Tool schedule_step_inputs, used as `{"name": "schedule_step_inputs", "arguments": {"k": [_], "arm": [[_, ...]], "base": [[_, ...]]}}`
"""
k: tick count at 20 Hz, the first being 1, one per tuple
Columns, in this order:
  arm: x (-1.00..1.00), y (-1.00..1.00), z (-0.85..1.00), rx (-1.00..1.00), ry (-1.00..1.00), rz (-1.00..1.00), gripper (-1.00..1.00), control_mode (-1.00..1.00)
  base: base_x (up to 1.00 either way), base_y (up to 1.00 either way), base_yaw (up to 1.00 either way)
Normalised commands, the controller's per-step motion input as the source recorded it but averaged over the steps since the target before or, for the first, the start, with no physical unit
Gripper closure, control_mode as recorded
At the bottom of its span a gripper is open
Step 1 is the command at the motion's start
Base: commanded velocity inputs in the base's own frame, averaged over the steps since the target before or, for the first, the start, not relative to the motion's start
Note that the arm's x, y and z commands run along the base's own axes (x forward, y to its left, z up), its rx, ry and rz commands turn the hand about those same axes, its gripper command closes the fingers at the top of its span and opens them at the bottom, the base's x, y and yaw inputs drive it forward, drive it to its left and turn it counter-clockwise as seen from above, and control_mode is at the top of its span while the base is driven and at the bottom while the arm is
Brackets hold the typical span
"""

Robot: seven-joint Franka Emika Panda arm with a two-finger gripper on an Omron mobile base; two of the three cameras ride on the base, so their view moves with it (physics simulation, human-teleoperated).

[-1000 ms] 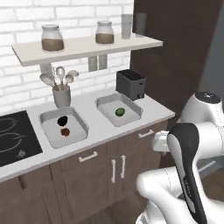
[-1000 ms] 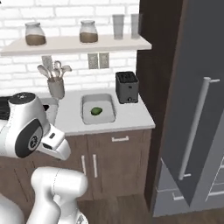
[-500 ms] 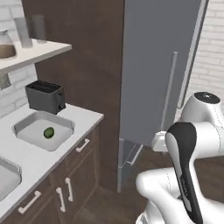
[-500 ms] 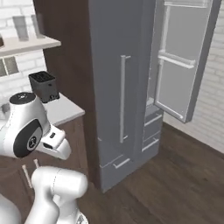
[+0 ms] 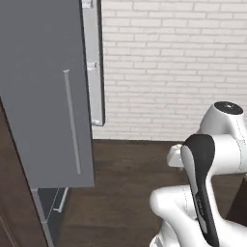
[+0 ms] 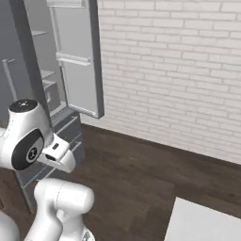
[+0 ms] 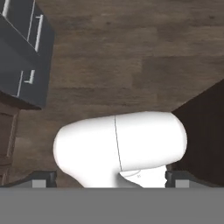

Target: Place one avocado and one chicken drumstick in each tupperware on the nearby counter, to pack two identical lunches.

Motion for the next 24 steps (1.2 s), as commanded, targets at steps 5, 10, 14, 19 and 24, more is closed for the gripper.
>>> {"name": "schedule_step_inputs", "arguments": {"k": [5,10,14,19,24], "arm": [[0.00,0.00,0.00,0.00,0.00,0.00,-1.00,1.00],[0.00,0.00,0.00,0.00,0.00,0.00,-1.00,1.00],[0.00,0.00,0.00,0.00,0.00,0.00,-1.00,1.00],[0.00,0.00,0.00,0.00,0.00,0.00,-1.00,1.00],[0.00,0.00,0.00,0.00,0.00,0.00,-1.00,1.00]], "base": [[1.00,-0.98,-0.33],[1.00,-0.57,-0.02],[1.00,-0.50,0.03],[0.81,0.12,0.13],[1.00,0.05,0.01]]}}
